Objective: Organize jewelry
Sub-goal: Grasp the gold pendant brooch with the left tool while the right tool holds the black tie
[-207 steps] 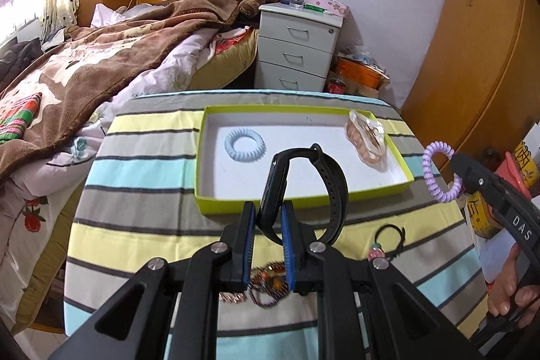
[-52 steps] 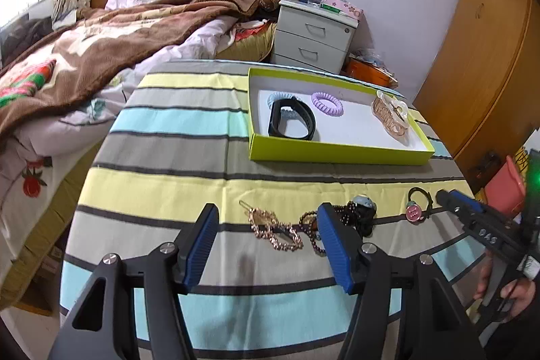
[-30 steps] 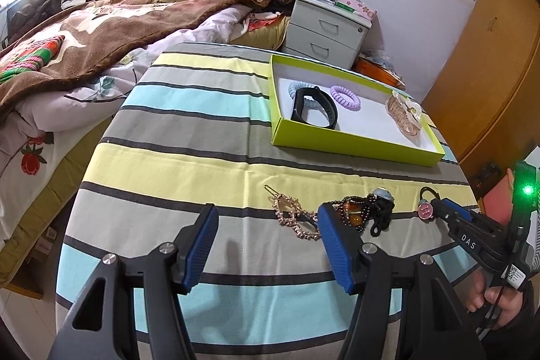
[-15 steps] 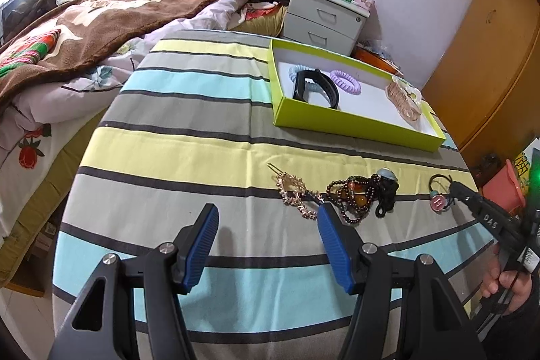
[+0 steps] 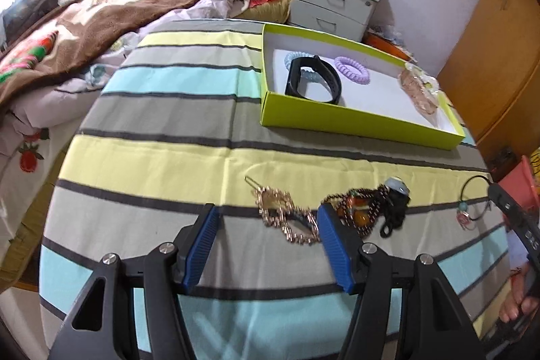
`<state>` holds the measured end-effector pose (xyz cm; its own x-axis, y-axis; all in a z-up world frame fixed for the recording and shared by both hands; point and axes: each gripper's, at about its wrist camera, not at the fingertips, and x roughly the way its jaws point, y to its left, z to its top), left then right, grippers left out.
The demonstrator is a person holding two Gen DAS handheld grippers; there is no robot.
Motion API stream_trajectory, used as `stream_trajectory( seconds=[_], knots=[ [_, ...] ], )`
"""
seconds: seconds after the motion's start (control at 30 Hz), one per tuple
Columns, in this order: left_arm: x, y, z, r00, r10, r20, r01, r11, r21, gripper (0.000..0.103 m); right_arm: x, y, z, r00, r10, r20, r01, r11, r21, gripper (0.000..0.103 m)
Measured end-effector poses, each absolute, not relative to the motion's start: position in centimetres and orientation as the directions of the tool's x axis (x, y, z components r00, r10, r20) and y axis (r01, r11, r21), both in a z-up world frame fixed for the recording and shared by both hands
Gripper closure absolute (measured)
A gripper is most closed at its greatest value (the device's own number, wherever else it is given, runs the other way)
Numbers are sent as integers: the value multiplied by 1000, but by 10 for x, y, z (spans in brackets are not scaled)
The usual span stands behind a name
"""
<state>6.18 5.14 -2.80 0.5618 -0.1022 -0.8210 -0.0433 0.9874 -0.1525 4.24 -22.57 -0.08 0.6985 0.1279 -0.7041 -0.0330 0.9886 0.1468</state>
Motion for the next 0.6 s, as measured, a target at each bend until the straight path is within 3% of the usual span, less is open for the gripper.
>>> stream_trajectory(
  seconds=[0.17, 0.6],
  knots=[
    [68, 40, -30, 551, -25, -834, -38, 998, -54, 40, 43, -226, 0, 700, 143, -699, -42, 986, 159, 96],
    [53, 64, -29, 539, 25, -842, -88, 996, -27, 39, 41, -224, 0, 700, 173, -693, -63, 981, 182, 96]
  ],
)
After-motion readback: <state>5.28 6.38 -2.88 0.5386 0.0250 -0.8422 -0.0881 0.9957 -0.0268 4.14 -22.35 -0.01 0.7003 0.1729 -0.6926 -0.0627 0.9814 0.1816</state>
